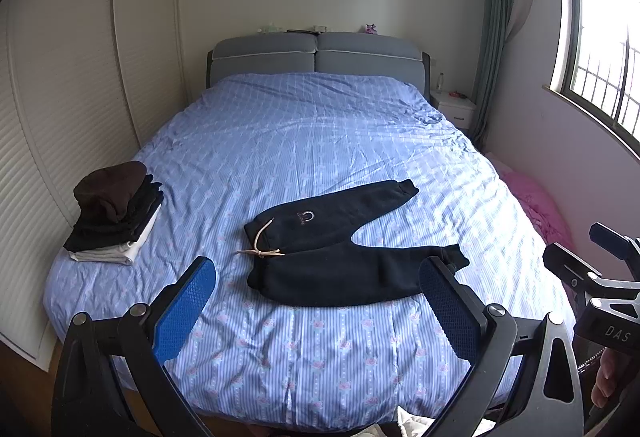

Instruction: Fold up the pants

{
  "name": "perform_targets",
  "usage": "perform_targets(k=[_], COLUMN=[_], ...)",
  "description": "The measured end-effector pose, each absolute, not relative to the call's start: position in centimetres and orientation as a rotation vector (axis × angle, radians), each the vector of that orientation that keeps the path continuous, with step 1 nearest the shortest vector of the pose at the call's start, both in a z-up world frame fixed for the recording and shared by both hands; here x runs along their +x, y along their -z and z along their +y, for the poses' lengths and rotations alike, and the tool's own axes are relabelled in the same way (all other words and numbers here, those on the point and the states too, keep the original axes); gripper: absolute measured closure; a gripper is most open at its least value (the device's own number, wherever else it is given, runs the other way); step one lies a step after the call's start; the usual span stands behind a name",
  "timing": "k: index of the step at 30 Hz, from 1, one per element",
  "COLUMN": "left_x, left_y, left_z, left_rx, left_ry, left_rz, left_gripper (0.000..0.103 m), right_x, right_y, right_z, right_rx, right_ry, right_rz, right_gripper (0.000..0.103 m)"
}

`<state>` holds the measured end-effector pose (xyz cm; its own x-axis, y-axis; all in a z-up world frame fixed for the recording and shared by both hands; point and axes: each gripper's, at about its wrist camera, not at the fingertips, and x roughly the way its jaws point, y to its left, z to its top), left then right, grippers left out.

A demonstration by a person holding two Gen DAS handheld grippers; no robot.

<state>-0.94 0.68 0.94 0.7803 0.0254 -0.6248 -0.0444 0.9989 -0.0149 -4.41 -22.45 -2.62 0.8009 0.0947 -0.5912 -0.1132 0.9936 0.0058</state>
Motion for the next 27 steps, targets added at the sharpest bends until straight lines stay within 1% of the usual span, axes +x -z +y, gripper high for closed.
perform_targets(k=[27], left_x=[-0.31], left_y=[-1.37], left_z=[1.24], left_rx=[-0.024], left_ry=[-0.043], left_rz=[0.668], left_gripper=[0.000], right_x=[-4.16], right_y=[2.52], right_z=[-22.38], right_rx=[-0.029], right_ry=[-0.111], right_rz=[0.632], right_gripper=[0.000])
